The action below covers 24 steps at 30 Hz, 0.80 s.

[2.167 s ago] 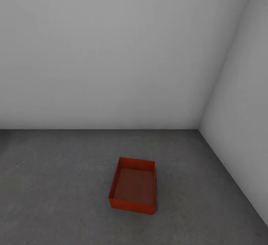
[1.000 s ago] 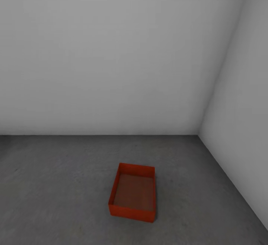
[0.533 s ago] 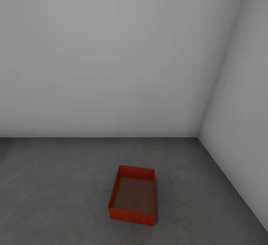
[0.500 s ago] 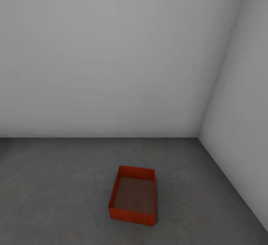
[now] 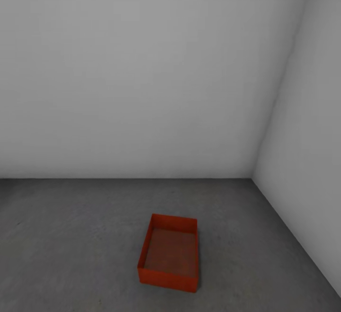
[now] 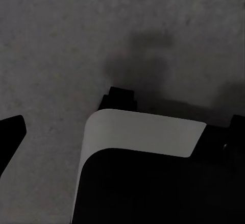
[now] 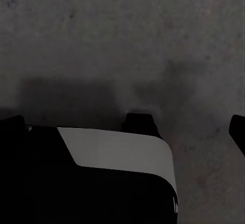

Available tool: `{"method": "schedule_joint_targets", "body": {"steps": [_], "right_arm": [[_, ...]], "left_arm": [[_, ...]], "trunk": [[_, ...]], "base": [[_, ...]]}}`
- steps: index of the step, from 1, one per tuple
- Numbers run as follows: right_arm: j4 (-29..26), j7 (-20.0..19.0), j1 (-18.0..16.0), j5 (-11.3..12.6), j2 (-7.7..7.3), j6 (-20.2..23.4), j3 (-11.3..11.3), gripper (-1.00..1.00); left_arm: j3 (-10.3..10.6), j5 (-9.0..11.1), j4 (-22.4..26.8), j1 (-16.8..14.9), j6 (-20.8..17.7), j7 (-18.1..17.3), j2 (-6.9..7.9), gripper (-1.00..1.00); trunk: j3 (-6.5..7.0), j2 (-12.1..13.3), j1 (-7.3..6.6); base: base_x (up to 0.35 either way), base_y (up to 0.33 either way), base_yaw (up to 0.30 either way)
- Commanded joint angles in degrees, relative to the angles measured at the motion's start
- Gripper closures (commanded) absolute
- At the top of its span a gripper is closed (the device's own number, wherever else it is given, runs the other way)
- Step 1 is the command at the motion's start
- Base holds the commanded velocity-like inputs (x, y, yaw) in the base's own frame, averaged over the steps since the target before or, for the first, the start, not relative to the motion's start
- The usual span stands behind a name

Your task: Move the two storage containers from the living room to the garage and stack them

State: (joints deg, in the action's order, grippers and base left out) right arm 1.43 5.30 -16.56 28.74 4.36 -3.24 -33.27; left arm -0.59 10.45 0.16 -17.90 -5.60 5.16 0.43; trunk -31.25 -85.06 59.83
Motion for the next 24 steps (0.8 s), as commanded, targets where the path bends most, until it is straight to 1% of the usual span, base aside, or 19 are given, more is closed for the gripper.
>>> {"method": "schedule_joint_targets", "body": {"steps": [1,24], "right_arm": [[0.15,0.04,-0.06,0.53,0.04,-0.28,-0.48,-1.00],[0.15,0.03,-0.06,0.53,0.13,-0.28,-0.48,-1.00]], "left_arm": [[-0.03,0.38,0.02,-0.03,-0.20,0.12,0.00,-1.00],[-0.03,0.36,0.02,-0.03,-0.26,0.12,-0.10,-1.00]], "trunk": [[0.04,-0.03,0.00],[2.11,-0.03,0.00]], "base": [[0.000,0.000,0.000],[0.000,0.000,0.000]]}}
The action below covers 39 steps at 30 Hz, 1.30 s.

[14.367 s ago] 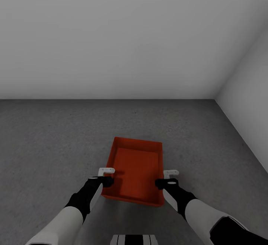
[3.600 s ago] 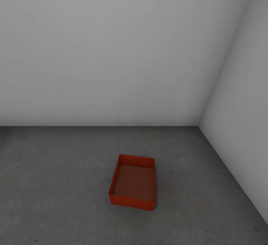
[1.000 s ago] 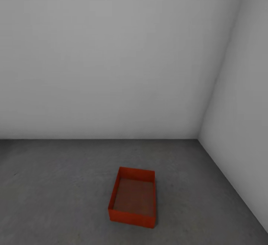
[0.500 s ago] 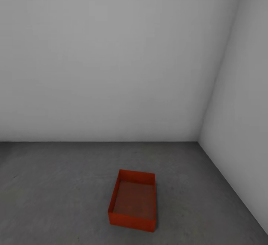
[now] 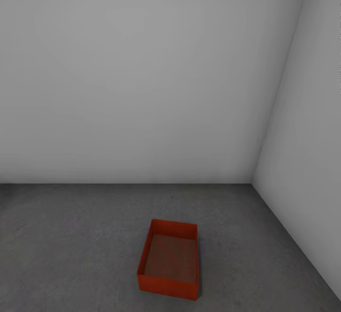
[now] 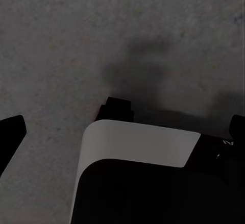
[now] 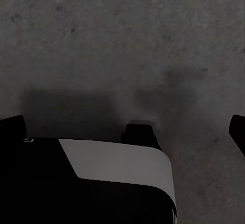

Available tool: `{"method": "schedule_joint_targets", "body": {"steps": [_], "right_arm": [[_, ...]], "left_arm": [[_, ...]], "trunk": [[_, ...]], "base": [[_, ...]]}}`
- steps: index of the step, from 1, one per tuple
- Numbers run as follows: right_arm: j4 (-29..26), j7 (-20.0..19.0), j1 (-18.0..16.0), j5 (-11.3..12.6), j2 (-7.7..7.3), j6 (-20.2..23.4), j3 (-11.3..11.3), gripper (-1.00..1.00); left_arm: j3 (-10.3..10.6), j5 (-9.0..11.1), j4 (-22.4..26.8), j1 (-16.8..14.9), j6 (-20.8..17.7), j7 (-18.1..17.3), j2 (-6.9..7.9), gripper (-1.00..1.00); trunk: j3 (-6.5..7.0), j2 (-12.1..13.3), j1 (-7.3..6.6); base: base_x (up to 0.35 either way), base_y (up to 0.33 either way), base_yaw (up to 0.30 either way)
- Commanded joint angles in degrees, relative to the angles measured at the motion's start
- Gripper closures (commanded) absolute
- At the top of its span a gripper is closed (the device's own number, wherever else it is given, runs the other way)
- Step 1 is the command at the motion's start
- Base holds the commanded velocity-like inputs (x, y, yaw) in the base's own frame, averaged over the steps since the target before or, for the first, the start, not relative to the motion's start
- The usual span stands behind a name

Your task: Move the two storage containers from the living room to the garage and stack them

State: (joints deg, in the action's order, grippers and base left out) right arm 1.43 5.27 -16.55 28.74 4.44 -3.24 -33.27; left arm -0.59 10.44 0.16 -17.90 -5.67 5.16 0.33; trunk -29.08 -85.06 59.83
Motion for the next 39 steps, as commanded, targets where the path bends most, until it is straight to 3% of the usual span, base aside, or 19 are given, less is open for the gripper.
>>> {"method": "schedule_joint_targets", "body": {"steps": [1,16,39], "right_arm": [[0.15,0.07,-0.06,0.53,0.05,-0.28,-0.48,-1.00],[0.15,0.18,-0.06,0.53,-0.04,-0.28,-0.48,-1.00],[0.15,0.18,-0.06,0.52,-0.12,-0.19,-0.48,-1.00]], "left_arm": [[-0.03,0.37,0.02,-0.03,-0.20,0.14,0.00,-1.00],[-0.03,0.34,0.03,-0.03,-0.13,0.18,0.10,-1.00],[-0.03,0.43,0.02,-0.03,-0.19,0.12,0.11,-1.00]], "trunk": [[0.04,-0.03,0.00],[1.33,-0.03,0.00],[1.36,-0.03,0.00]], "base": [[0.000,0.000,0.000],[0.000,0.000,0.000],[0.000,0.000,0.000]]}}
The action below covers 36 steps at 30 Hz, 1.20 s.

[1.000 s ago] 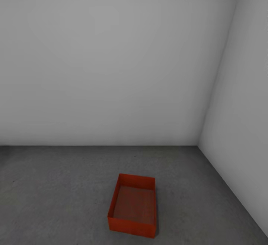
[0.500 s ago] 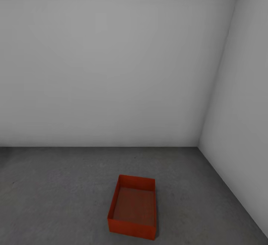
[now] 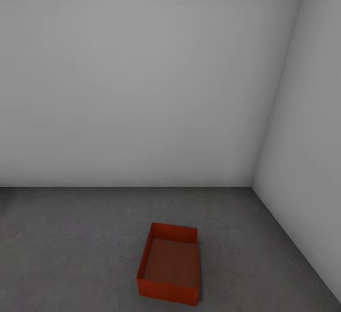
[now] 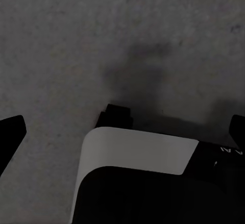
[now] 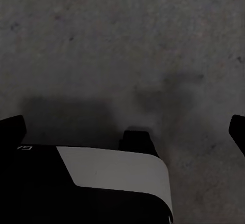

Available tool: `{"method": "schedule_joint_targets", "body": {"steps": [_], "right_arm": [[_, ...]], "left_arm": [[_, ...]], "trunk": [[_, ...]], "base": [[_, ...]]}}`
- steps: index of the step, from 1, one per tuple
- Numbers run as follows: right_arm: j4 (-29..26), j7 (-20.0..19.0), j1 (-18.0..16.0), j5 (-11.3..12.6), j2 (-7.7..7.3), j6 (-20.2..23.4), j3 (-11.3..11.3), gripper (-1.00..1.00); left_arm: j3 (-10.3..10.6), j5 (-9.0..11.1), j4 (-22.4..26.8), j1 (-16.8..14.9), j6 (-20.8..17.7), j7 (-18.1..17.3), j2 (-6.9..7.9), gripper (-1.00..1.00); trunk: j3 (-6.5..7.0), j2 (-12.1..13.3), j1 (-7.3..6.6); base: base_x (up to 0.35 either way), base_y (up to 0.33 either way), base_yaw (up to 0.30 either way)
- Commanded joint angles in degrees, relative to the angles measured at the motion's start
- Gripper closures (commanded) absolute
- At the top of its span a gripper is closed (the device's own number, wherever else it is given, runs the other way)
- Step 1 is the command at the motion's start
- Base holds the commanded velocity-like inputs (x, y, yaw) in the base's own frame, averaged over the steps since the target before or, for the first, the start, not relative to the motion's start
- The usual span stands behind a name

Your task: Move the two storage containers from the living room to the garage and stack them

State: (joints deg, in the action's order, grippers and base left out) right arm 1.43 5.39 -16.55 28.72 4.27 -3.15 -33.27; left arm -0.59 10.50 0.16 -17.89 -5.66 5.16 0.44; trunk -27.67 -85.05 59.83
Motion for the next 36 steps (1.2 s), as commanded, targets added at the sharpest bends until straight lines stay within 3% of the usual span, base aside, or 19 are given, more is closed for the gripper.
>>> {"method": "schedule_joint_targets", "body": {"steps": [1,10,14,21,36], "right_arm": [[0.15,0.06,-0.06,0.52,0.04,-0.28,-0.48,-1.00],[0.17,-0.30,-0.06,0.54,-0.04,-0.33,-0.48,-1.00],[0.21,-0.36,1.53,0.46,-0.25,-0.41,-0.48,-1.00],[0.24,-0.38,3.98,0.45,-0.53,-1.12,-0.48,-1.00],[0.24,-0.02,4.21,0.55,-0.49,-1.31,-0.48,-1.00]], "left_arm": [[-0.03,0.41,0.02,-0.03,-0.27,0.12,0.03,-1.00],[-0.03,0.39,0.02,2.98,-0.24,0.11,-0.09,-1.00],[-0.03,0.29,0.02,4.64,-0.16,0.11,-0.02,-1.00],[-0.03,0.30,0.02,5.12,-0.14,0.11,0.00,-1.00],[-0.03,0.35,0.02,5.15,-0.14,0.11,-0.03,-1.00]], "trunk": [[-0.06,-0.03,0.00],[-0.06,-0.03,0.00],[-0.06,-0.03,0.00],[-0.06,-0.03,0.00],[0.59,-0.03,0.00]], "base": [[0.000,0.000,0.000],[0.000,0.000,0.000],[0.000,0.000,0.000],[0.000,0.000,0.000],[0.000,0.000,0.000]]}}
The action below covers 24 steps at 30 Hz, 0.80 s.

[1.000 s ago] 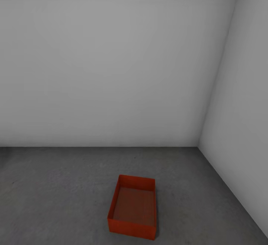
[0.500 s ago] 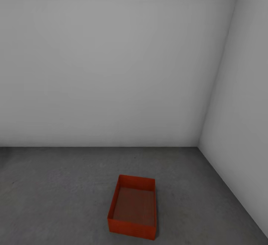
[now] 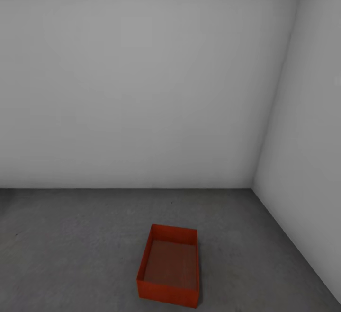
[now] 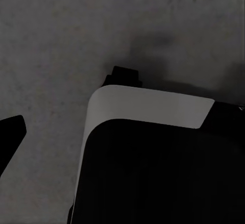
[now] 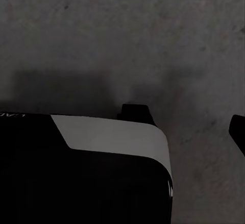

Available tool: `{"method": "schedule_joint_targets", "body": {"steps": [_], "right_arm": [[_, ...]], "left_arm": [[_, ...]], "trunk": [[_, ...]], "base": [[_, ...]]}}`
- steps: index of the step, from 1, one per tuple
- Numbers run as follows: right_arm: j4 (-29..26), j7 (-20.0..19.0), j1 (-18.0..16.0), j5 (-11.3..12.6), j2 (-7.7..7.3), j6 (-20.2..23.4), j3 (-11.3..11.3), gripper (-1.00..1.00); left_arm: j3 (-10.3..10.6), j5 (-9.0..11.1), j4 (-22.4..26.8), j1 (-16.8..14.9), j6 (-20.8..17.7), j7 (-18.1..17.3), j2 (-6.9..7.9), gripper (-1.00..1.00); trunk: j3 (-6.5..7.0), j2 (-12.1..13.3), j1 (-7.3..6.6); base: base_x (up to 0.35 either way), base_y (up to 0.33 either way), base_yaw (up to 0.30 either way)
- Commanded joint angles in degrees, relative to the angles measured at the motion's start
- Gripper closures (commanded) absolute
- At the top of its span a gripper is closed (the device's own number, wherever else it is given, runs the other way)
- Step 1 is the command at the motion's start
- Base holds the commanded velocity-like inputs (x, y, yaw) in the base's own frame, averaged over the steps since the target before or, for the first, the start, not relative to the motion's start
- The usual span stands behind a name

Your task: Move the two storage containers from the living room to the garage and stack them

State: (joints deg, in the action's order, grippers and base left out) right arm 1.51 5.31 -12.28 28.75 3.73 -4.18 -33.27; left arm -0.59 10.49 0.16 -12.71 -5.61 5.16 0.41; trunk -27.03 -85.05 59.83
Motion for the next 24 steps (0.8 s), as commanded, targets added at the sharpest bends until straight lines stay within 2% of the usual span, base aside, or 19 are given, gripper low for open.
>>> {"method": "schedule_joint_targets", "body": {"steps": [1,13,24], "right_arm": [[0.16,0.08,-0.06,0.52,0.03,-0.29,-0.48,-1.00],[0.15,0.31,-0.04,0.52,-0.03,-0.30,-0.48,-1.00],[0.16,0.31,-0.03,0.52,-0.04,-0.30,-0.48,-1.00]], "left_arm": [[-0.03,0.35,0.02,-0.04,-0.20,0.12,-0.02,-1.00],[-0.03,0.40,0.02,-0.04,-0.20,0.12,-0.03,-1.00],[-0.03,0.32,0.02,-0.04,-0.24,0.17,-0.10,-1.00]], "trunk": [[0.03,-0.03,0.00],[1.04,-0.03,0.00],[1.16,-0.03,0.00]], "base": [[0.000,0.000,0.000],[0.000,0.000,0.000],[0.000,0.000,0.000]]}}
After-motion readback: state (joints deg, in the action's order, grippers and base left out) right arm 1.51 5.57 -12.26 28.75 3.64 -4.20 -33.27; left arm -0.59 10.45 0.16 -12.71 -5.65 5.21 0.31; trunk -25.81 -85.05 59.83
